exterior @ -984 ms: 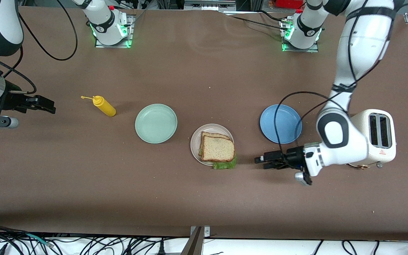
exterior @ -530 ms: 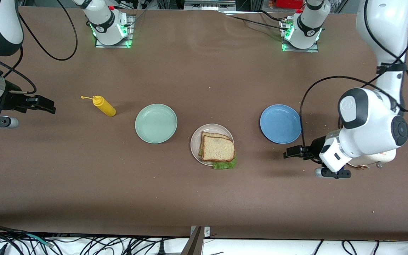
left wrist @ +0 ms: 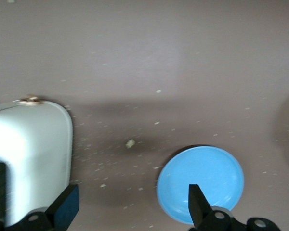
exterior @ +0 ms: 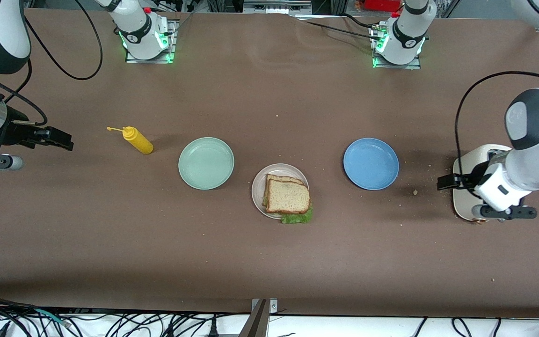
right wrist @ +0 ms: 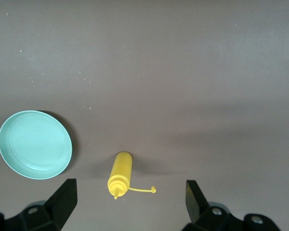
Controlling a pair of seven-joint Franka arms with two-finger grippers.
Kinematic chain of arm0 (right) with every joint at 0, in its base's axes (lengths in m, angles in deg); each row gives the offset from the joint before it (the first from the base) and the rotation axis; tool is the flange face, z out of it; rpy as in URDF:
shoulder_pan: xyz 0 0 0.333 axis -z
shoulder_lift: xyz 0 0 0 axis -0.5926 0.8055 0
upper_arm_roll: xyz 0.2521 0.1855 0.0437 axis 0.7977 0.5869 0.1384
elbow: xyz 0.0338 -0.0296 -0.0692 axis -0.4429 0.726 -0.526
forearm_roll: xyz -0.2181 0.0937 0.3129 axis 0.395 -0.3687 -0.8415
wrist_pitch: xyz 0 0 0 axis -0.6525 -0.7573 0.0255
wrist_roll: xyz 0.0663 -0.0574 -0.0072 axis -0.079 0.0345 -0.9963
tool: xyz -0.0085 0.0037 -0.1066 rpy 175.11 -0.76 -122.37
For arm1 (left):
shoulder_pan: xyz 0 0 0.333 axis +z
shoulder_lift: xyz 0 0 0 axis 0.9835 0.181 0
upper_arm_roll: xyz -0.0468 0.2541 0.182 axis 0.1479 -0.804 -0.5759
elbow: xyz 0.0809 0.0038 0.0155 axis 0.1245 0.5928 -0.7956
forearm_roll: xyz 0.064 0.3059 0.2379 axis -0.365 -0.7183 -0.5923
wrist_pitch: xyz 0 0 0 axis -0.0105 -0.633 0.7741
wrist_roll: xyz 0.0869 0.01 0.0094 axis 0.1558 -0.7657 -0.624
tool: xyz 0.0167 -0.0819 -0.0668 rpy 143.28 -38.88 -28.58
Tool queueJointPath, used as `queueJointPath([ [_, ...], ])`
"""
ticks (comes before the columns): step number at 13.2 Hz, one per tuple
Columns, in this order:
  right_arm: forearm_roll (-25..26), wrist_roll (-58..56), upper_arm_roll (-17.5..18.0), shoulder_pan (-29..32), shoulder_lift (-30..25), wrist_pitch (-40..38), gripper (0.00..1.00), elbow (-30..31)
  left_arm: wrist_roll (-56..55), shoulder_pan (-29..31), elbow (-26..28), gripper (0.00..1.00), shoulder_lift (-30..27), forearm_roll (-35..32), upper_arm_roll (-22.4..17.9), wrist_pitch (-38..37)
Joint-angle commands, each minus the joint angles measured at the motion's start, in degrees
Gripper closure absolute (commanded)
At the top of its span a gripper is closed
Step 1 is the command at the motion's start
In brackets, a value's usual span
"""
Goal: Make sandwich in beige plate with both arms
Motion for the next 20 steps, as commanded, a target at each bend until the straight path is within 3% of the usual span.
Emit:
queueJointPath([
  [1,0.7,2.3,0.7,0.5,-1.7,-0.7,0.00,1.3,-1.6,1.8,2.2,0.00,-3.8,-3.0,0.3,-2.3],
  [4,0.9,2.0,0.7,0.4,-1.7,-0.8,0.00,1.4,-2.8,1.9,1.9,0.00,-5.1,-11.0,0.4,-3.4],
  [12,0.5,0.1,0.5,0.5,-1.7,-1.1,0.00,1.3,-3.2,4.0,1.8,0.00,-9.4,-11.2,0.2,-10.8],
  [20,0.3,0.2,0.5,0.5,-1.2,-1.0,0.00,0.2,-3.2,6.3,1.1,0.00,-9.5,-11.1,0.3,-10.9],
])
